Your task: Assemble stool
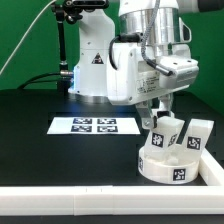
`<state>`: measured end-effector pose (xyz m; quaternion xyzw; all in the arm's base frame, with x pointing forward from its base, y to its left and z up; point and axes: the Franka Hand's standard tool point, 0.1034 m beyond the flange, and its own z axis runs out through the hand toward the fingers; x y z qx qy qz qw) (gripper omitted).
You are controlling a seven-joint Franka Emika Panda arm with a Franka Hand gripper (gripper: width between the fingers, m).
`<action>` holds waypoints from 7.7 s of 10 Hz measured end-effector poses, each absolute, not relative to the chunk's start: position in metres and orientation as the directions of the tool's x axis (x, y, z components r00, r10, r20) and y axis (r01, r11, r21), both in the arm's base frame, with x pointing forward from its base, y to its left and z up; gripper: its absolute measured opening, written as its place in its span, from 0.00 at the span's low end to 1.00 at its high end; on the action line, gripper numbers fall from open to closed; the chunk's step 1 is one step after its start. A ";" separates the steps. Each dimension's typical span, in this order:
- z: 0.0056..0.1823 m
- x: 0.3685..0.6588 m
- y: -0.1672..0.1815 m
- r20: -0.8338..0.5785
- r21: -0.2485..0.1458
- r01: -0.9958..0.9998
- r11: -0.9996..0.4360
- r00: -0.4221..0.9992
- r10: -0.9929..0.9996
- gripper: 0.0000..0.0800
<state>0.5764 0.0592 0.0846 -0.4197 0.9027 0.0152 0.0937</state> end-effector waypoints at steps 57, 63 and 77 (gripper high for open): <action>0.084 0.581 0.074 0.104 -0.072 -0.683 -0.727 0.720 -0.686 0.42; 0.084 0.581 0.077 0.050 -0.110 -0.882 -0.458 0.456 -0.889 0.42; 0.085 0.587 0.073 -0.224 -0.110 -0.792 0.600 -0.569 -0.791 0.42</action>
Offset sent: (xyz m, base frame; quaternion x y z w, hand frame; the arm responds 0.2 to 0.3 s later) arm -0.0021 -0.0026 0.0187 -0.0457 0.0037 -0.0724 0.9963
